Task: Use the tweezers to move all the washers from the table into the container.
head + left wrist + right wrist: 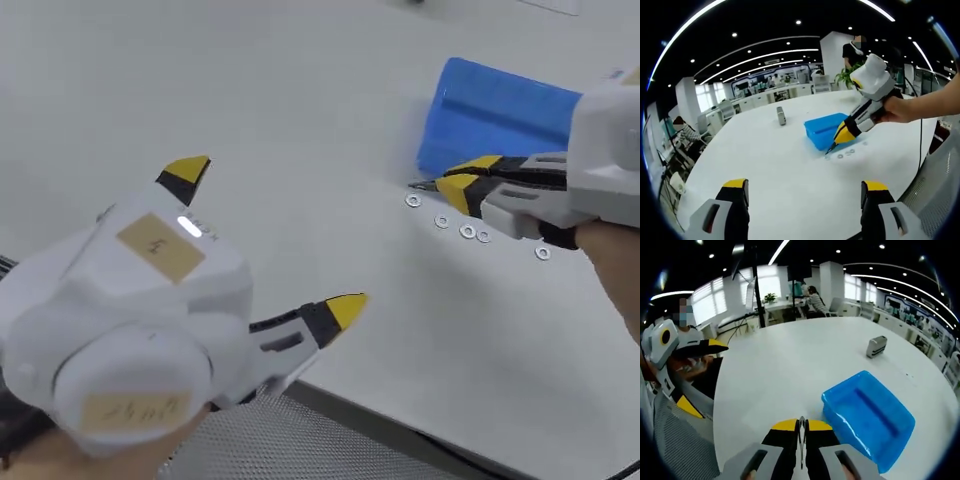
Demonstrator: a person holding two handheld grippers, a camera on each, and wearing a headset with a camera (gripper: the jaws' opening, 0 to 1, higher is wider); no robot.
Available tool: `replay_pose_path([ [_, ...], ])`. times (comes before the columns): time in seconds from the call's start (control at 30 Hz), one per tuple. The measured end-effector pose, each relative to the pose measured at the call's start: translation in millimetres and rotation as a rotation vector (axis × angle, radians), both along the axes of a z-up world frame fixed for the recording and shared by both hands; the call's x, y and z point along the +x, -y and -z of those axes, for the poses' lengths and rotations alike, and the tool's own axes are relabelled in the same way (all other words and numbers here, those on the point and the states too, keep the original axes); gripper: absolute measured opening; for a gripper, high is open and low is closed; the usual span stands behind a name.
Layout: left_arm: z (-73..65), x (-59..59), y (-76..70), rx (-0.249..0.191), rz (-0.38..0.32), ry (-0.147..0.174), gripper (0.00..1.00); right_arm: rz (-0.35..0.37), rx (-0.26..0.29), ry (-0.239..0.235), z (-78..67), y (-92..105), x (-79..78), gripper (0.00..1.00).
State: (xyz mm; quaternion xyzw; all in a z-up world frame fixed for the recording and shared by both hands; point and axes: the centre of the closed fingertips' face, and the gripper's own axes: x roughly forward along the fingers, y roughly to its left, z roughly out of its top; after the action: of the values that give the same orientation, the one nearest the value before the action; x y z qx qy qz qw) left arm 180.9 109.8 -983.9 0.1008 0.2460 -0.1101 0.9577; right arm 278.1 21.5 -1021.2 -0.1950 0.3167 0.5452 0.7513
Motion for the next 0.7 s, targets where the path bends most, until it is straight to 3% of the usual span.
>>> replay_pose_path([
  [0.33,3.7,-1.4,-0.3,0.015,0.002,-0.018,0.93,-0.028,-0.123,-0.119,20.6,19.6,-22.9,0.01],
  [0.7,5.8,-2.1,-0.7,0.022,0.004,-0.028,0.91,-0.095,-0.226,-0.098,18.4,11.6,-22.0,0.01],
])
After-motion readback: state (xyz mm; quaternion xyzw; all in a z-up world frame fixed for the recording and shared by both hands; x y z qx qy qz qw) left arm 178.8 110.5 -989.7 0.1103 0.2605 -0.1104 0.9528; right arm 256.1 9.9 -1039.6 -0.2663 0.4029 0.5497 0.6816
